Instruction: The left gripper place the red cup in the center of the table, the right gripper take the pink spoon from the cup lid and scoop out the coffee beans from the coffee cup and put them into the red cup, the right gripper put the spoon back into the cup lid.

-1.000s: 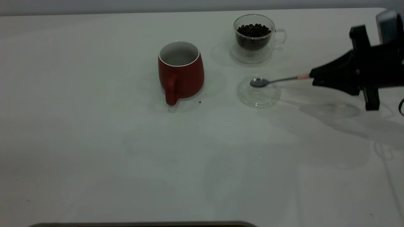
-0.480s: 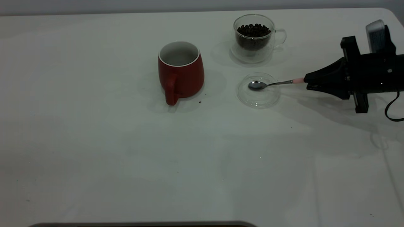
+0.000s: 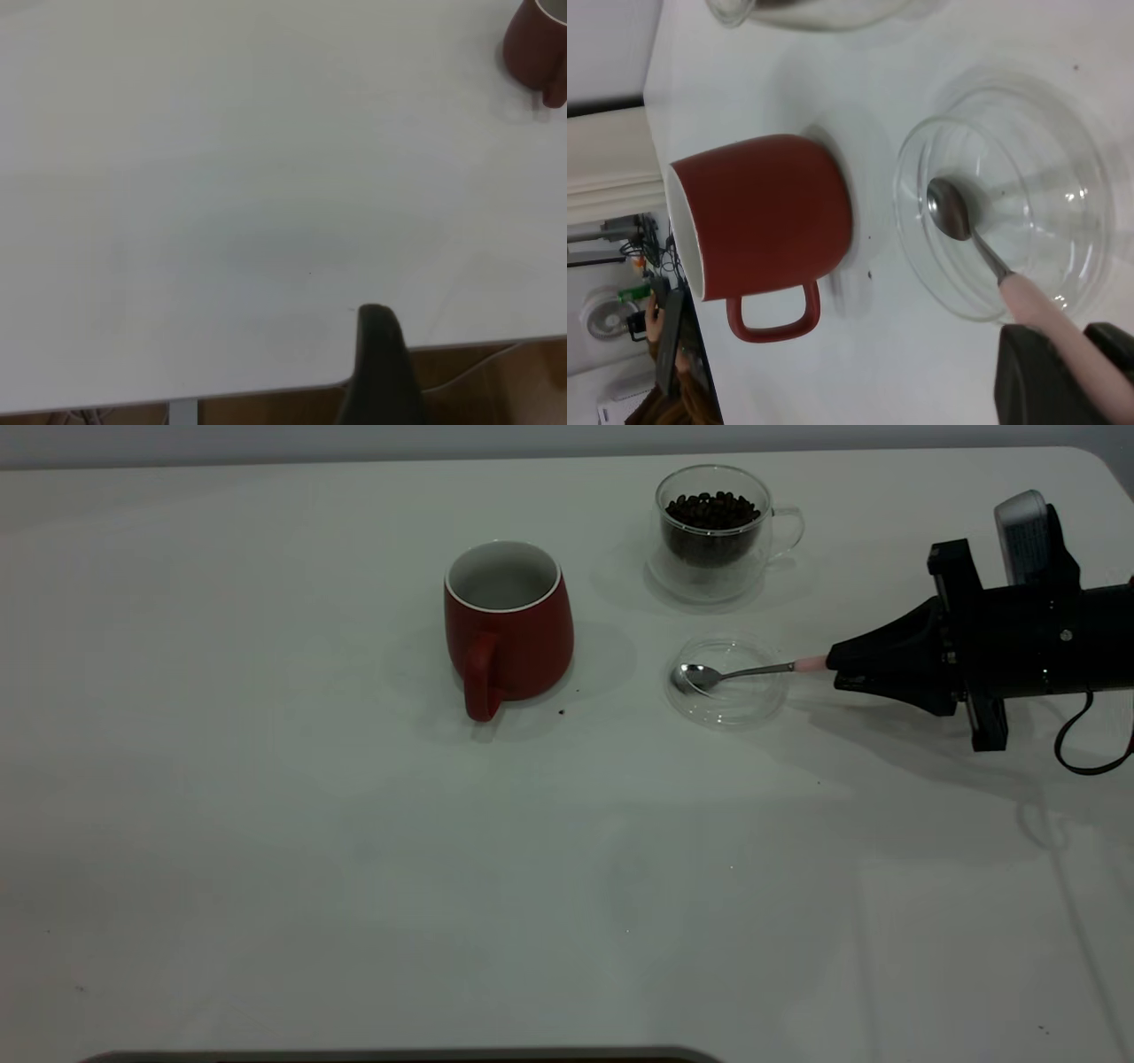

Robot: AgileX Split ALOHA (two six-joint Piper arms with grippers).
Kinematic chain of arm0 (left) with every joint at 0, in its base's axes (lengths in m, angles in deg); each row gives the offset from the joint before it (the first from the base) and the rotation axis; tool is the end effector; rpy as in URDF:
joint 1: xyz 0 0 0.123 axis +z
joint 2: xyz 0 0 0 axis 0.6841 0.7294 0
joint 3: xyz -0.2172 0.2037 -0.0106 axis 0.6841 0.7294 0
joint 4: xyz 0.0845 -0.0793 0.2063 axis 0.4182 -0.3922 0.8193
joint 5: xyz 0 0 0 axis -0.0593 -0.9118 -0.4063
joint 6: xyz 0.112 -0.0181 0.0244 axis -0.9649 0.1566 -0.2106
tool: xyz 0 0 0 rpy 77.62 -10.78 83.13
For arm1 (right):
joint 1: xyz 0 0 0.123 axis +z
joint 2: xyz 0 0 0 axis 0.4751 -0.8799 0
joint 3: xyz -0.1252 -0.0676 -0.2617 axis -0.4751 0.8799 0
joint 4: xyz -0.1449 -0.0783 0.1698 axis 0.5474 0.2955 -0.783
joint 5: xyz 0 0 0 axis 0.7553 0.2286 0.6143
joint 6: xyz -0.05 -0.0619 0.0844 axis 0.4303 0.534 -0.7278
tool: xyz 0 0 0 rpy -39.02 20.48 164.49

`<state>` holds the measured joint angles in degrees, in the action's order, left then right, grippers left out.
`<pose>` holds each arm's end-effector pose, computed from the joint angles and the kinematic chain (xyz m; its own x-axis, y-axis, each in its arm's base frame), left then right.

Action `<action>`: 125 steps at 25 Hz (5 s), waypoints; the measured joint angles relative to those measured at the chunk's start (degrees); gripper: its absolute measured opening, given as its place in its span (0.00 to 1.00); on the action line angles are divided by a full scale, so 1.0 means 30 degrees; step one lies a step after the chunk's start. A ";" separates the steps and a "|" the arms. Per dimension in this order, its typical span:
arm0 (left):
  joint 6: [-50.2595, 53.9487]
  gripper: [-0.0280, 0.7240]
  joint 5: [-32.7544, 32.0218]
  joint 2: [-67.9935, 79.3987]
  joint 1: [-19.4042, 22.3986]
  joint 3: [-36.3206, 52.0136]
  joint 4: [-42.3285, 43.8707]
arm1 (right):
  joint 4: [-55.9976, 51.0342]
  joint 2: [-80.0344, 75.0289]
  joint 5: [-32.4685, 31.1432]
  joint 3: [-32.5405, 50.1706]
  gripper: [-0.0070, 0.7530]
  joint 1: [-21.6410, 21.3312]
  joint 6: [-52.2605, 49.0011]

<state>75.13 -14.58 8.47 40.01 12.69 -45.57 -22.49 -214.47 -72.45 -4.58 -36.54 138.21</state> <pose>-0.0143 0.0000 0.2469 -0.5146 0.0485 -0.8560 0.0715 0.9973 0.0135 0.3652 0.0430 -0.0303 -0.8963 0.4432 -0.0127 0.2170 0.4636 0.8591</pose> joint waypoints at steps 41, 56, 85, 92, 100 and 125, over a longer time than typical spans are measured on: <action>0.0022 0.82 0.0000 0.0000 0.0000 0.0000 0.0000 | 1.9415 1.1992 0.3612 0.2140 0.78 0.0141 -1.6347; 0.0022 0.82 0.0000 0.0000 0.0000 0.0000 0.0000 | 3.3513 2.5916 -0.1179 0.3151 0.78 0.5143 -2.6454; -0.0015 0.82 0.0000 0.0000 0.0000 0.0000 0.0000 | 3.3294 4.6062 -0.1911 1.0328 0.78 0.5290 -2.4900; -0.0015 0.82 0.0000 0.0000 0.0000 0.0000 0.0000 | 3.2805 4.7879 -0.2942 1.0365 0.78 0.5290 -2.4919; -0.0015 0.82 0.0000 0.0000 0.0000 0.0000 0.0000 | 3.2805 4.7879 -0.3145 1.0365 0.78 0.5290 -2.4919; 0.0024 0.82 0.0000 0.0000 0.0000 0.0000 0.0000 | 3.4317 4.7958 -0.2643 1.0735 0.78 0.2297 -2.5761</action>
<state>75.21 -14.58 8.47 40.01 12.69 -45.57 80.46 -70.60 -80.38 27.62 -29.65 60.93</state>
